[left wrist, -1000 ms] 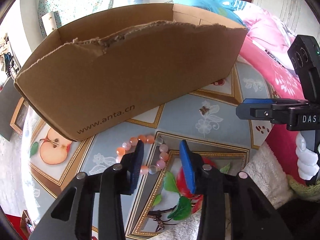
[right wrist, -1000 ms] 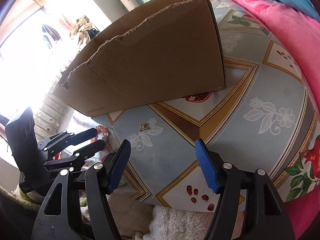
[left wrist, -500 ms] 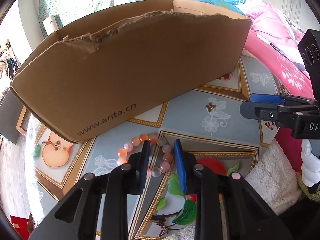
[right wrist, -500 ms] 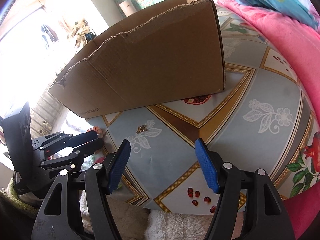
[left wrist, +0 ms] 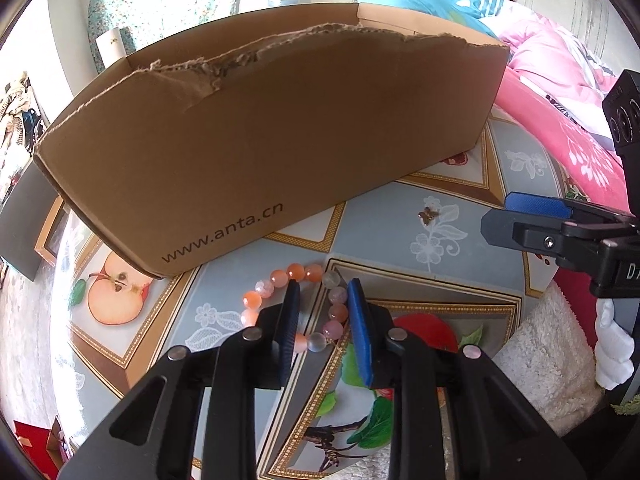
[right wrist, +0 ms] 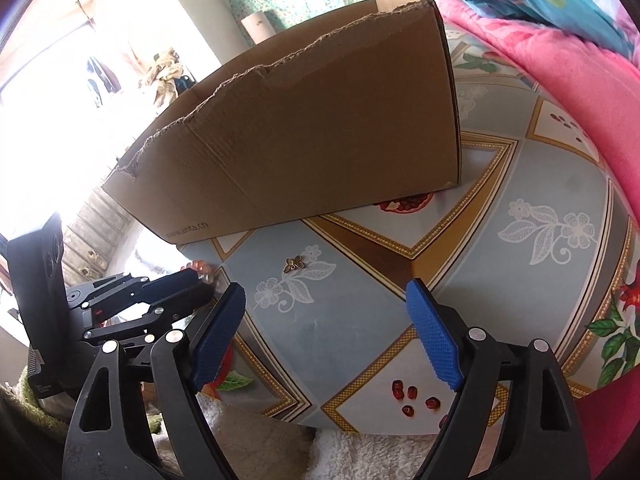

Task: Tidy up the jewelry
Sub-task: 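Open the right tool wide above the gold flower charm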

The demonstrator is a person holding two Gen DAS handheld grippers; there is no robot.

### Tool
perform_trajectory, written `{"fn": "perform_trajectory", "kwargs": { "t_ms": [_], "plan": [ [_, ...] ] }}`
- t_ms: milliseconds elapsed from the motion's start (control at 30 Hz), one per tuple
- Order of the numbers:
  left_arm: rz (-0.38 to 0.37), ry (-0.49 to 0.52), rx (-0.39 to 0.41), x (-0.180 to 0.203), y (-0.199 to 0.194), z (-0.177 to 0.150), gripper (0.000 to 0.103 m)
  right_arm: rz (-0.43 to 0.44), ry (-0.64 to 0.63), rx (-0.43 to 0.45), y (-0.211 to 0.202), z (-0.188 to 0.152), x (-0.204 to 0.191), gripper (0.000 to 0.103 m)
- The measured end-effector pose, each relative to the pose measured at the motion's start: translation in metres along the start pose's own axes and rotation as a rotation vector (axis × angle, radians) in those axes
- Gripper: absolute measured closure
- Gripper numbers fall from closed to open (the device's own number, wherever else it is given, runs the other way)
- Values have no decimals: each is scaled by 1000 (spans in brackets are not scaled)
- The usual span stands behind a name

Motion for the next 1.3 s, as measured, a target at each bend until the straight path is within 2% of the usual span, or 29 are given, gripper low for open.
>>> {"fn": "perform_trajectory", "kwargs": {
  "t_ms": [567,867,1300],
  "plan": [
    [-16,-5,8,-7,-2,-3,79,26,24,31,0,-1,-2,11],
    [-16,-10,10,-9,-3,-4,79,5,16,29,1,-1,-3,9],
    [-14,-39,10,-11,-4,-4,79,28,48,57,-1,-5,0,9]
  ]
}}
Point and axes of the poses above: each gripper's, at about its wrist camera, not at the fingertips, and y roughly the way its jaws point, x to its right, z to its top, the point moved 1 cm from there along y, roughly the way its jaws point
